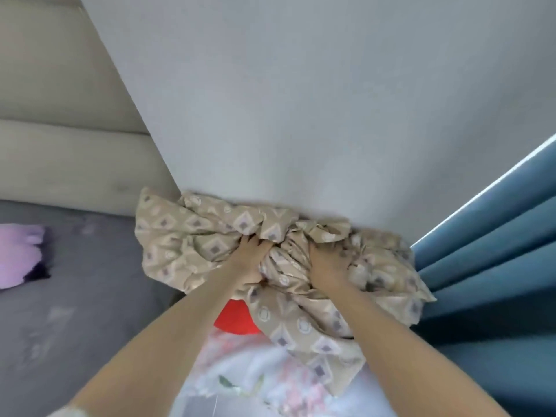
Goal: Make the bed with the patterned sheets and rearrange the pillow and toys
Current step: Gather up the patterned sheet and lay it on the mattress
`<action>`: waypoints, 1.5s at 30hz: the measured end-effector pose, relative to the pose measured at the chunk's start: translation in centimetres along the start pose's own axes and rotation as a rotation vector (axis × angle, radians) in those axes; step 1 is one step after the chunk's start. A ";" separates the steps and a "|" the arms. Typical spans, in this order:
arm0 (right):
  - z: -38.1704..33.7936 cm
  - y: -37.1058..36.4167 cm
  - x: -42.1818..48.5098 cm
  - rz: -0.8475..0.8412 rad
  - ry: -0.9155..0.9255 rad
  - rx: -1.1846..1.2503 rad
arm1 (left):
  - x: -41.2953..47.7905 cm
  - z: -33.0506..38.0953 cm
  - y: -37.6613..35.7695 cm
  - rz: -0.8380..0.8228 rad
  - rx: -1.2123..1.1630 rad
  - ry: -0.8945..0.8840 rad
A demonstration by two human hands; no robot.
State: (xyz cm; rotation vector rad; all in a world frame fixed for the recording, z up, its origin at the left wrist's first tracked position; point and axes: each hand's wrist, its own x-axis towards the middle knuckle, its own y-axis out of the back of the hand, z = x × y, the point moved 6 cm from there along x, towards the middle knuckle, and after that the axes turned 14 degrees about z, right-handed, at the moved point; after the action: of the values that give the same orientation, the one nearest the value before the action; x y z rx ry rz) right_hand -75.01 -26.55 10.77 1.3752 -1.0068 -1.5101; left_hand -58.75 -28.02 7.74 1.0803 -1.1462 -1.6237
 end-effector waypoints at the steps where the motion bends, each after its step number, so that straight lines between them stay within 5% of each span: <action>1: -0.3 0.6 -0.4 0.004 0.010 -0.025 | -0.3 0.2 0.4 -0.009 -0.027 0.004; 5: -1.0 3.6 -2.4 0.035 0.077 -0.161 | -1.9 0.4 4.3 0.020 -0.153 -0.071; 12: -6.4 12.6 -5.4 0.273 0.220 -0.067 | -6.9 -4.7 12.9 0.443 -0.524 0.038; 17: -16.1 17.2 -8.0 0.451 0.385 0.073 | -13.3 -13.8 16.9 0.583 -0.668 0.203; 23: -31.1 17.3 -11.1 0.439 0.576 0.204 | -23.3 -27.2 19.4 0.706 -0.675 0.465; 34: -54.3 8.3 -11.5 0.012 0.692 0.360 | -40.0 -45.3 14.7 0.726 -0.760 0.970; 39: -63.9 1.4 -8.6 -0.304 0.585 0.462 | -41.0 -52.1 12.1 0.736 -0.915 1.171; 45: -73.4 -7.9 -2.0 -0.401 0.573 0.271 | -38.4 -60.6 7.6 0.731 -1.052 1.328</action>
State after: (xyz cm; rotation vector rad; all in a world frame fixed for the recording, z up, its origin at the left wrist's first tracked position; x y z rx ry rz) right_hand -2.25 -23.85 -1.67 2.1454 -0.6027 -1.1502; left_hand 10.21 -7.03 9.12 0.6067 0.2588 -0.4479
